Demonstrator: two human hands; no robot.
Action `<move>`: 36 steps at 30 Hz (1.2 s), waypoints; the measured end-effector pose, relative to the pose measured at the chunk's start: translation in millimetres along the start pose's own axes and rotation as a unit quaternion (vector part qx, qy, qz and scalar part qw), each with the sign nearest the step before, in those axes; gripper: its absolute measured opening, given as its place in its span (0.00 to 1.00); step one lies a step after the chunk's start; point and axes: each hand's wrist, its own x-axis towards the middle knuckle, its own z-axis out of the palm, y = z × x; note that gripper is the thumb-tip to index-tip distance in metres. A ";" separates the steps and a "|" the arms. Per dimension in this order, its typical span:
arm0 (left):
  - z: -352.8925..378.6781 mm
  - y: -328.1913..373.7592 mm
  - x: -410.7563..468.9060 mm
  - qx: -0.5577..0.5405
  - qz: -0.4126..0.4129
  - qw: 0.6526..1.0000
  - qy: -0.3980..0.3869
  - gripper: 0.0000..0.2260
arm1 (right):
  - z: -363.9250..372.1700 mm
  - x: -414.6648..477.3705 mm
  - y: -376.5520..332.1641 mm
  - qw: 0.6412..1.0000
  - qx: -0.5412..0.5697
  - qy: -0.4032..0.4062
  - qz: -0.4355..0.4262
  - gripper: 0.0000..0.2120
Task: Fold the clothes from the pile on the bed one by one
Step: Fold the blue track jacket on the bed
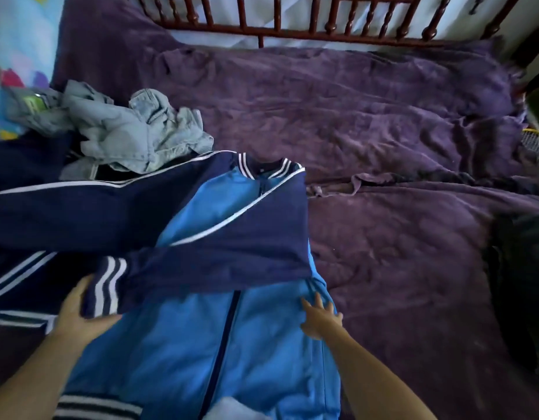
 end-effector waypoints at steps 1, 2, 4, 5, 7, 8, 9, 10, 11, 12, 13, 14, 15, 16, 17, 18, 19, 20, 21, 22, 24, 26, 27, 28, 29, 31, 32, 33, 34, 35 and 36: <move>-2.1 -13.0 -4.1 -0.066 -0.032 0.993 -0.087 0.25 | -1.1 2.3 -0.6 1.000 0.000 0.005 0.006 0.30; -5.5 -19.8 -6.7 -0.072 -0.055 0.982 -0.164 0.20 | -3.9 4.5 -3.4 1.000 0.007 0.014 0.015 0.28; -20.5 -50.8 -4.6 -0.017 -0.192 0.979 -0.071 0.12 | -12.0 8.1 -11.9 0.998 0.030 0.042 0.039 0.24; -17.9 -53.4 -3.1 -0.025 -0.227 0.973 0.026 0.06 | -15.7 9.5 -16.8 0.996 0.040 0.060 0.052 0.23; -7.6 -56.5 1.7 0.086 -0.203 0.970 0.097 0.08 | -20.2 13.1 -25.0 0.990 0.045 0.116 0.069 0.21; -2.9 -57.8 5.4 0.153 -0.183 0.963 0.127 0.12 | -21.2 14.6 -27.7 0.985 0.036 0.153 0.070 0.21; -1.0 -62.8 10.0 0.206 -0.168 0.951 0.161 0.15 | -21.8 16.2 -29.8 0.980 0.020 0.188 0.061 0.21; -1.4 -66.0 11.9 0.238 -0.163 0.940 0.180 0.16 | -22.2 17.8 -31.4 0.976 -0.003 0.214 0.041 0.24; -2.9 -68.7 12.6 0.251 -0.156 0.936 0.193 0.14 | -22.4 19.3 -32.4 0.974 -0.032 0.224 0.013 0.27; -5.1 -67.5 9.8 0.254 -0.153 0.934 0.200 0.13 | -21.6 20.8 -33.1 0.975 -0.067 0.212 -0.020 0.30; -10.8 -67.2 8.4 0.226 -0.157 0.940 0.201 0.13 | -20.5 22.0 -33.2 0.976 -0.109 0.182 -0.049 0.32; -16.0 -65.6 4.8 0.170 -0.168 0.952 0.189 0.12 | -19.0 22.3 -32.5 0.976 -0.149 0.144 -0.066 0.34; -23.5 -66.6 1.1 0.095 -0.176 0.966 0.164 0.13 | -17.4 21.9 -31.2 0.976 -0.180 0.105 -0.069 0.34; -31.1 -68.7 -5.0 0.031 -0.184 0.973 0.137 0.14 | -15.9 21.1 -29.6 0.978 -0.190 0.069 -0.058 0.34; -39.1 -74.3 -11.7 0.003 -0.191 0.974 0.123 0.15 | -15.2 19.4 -29.0 0.982 -0.178 0.040 -0.040 0.34; -45.7 -81.1 -19.1 0.001 -0.209 0.970 0.121 0.17 | -14.7 16.7 -29.7 0.987 -0.158 0.017 -0.022 0.33; -52.8 -91.7 -24.6 0.006 -0.232 0.963 0.135 0.18 | -14.9 13.3 -32.7 0.989 -0.149 0.003 -0.013 0.33; -57.4 -101.3 -30.1 0.004 -0.258 0.954 0.156 0.18 | -15.1 9.2 -37.4 0.988 -0.152 0.000 -0.013 0.32; -59.6 -108.8 -33.0 0.004 -0.275 0.945 0.179 0.18 | -14.7 4.8 -43.6 0.987 -0.159 0.007 -0.021 0.32; -59.4 -112.4 -33.1 0.012 -0.279 0.940 0.198 0.18 | -13.4 0.6 -50.9 0.985 -0.166 0.021 -0.033 0.32; -53.8 -107.7 -27.0 0.067 -0.242 0.944 0.215 0.17 | -8.0 -8.8 -67.3 0.980 -0.180 0.053 -0.072 0.32; -47.1 -99.2 -18.2 0.132 -0.158 0.951 0.231 0.19 | 0.4 -18.5 -85.1 0.973 -0.189 0.069 -0.113 0.33; -45.1 -96.3 -14.8 0.168 -0.113 0.951 0.233 0.20 | 4.0 -23.4 -94.9 0.971 -0.190 0.066 -0.125 0.33; -43.5 -93.8 -11.4 0.205 -0.080 0.948 0.230 0.22 | 6.8 -28.1 -104.6 0.971 -0.192 0.064 -0.131 0.33; -43.5 -90.3 -7.7 0.233 -0.062 0.943 0.227 0.24 | 8.1 -31.5 -113.9 0.970 -0.192 0.066 -0.135 0.33; -48.1 -77.0 3.7 0.236 -0.045 0.941 0.237 0.25 | 6.3 -37.3 -132.6 0.969 -0.188 0.082 -0.139 0.33; -53.2 -67.8 11.6 0.218 -0.032 0.943 0.248 0.24 | 2.8 -40.5 -142.2 0.969 -0.181 0.093 -0.140 0.33; -59.8 -56.8 20.7 0.194 -0.022 0.946 0.261 0.22 | -2.4 -43.7 -151.9 0.970 -0.172 0.102 -0.140 0.33; -68.1 -45.1 31.0 0.172 -0.017 0.946 0.273 0.20 | -8.6 -46.8 -162.0 0.971 -0.160 0.111 -0.138 0.33; -77.8 -33.4 42.1 0.160 -0.013 0.947 0.278 0.18 | -15.4 -50.2 -172.7 0.972 -0.148 0.119 -0.137 0.32; -87.3 -22.5 52.4 0.158 -0.009 0.948 0.275 0.17 | -22.3 -53.5 -183.3 0.973 -0.136 0.129 -0.137 0.32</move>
